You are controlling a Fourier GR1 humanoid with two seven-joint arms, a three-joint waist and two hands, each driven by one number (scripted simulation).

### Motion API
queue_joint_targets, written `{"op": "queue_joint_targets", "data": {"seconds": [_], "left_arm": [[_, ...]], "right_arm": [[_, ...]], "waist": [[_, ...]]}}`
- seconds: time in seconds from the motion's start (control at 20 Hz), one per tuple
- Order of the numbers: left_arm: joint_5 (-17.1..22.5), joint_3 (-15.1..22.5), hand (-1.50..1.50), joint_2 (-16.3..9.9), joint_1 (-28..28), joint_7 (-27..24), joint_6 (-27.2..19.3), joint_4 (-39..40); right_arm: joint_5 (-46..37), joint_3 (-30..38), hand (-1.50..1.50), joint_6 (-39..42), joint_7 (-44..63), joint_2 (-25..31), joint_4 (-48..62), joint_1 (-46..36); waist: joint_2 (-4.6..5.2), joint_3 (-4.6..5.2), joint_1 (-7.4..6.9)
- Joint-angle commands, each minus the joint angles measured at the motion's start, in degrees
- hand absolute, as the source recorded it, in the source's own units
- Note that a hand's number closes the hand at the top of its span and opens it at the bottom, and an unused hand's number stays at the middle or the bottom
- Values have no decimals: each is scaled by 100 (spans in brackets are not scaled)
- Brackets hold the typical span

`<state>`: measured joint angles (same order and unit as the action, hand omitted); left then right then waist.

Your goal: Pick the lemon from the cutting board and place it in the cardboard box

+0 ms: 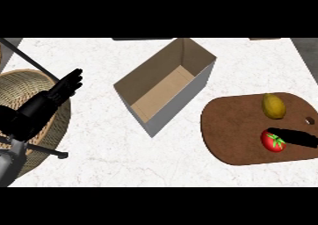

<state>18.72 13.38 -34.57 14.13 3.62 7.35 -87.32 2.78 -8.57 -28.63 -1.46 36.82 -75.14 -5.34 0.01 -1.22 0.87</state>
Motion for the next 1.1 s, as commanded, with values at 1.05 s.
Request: {"op": "queue_joint_targets", "data": {"seconds": [1.05], "left_arm": [[-550,423,0,989,57,-41,-923,6]], "right_arm": [[-1821,-1392,-150,2124,5348,1639,-2991,-469]], "waist": [[-30,138,-80]]}}
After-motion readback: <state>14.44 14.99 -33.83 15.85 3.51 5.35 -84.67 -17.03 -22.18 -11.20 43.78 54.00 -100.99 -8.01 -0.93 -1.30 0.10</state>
